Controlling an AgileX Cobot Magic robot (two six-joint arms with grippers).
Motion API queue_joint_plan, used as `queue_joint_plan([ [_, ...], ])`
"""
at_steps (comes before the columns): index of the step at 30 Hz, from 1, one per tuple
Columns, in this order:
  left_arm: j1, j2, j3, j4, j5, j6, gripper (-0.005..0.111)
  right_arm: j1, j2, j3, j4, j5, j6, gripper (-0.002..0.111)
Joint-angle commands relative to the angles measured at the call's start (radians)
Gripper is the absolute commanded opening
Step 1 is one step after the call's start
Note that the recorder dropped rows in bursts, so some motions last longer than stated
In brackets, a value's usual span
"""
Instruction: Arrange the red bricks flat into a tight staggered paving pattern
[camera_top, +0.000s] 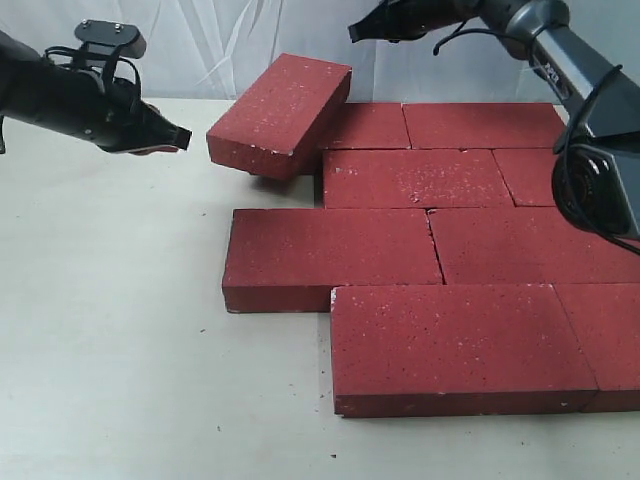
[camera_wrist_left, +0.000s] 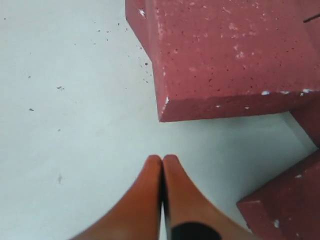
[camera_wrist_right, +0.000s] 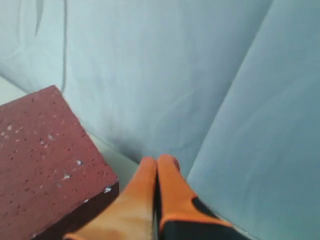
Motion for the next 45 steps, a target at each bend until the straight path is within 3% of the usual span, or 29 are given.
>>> queue_joint_plan([
  [1,-0.022,0.058,-0.001,-0.034,0.009,0.040,0.000,-0.003,0.068,-0.002,0.079,-0.129,0.031,-0.001],
  [18,-0.080,0.108,-0.028,-0.104,0.030,0.089,0.000,-0.003,0.150,-0.002,0.188,-0.242,0.001,-0.001],
  [28,-0.080,0.122,-0.037,-0.110,0.033,0.095,0.000,0.007,0.169,-0.002,0.349,-0.254,-0.179,-0.001],
  [38,-0.077,0.122,-0.038,-0.101,-0.034,0.119,0.000,0.007,0.121,-0.002,0.351,-0.024,-0.311,-0.001],
  [45,-0.003,0.098,-0.038,-0.090,-0.035,0.111,0.000,0.007,0.000,-0.002,0.336,0.284,-0.371,-0.001],
])
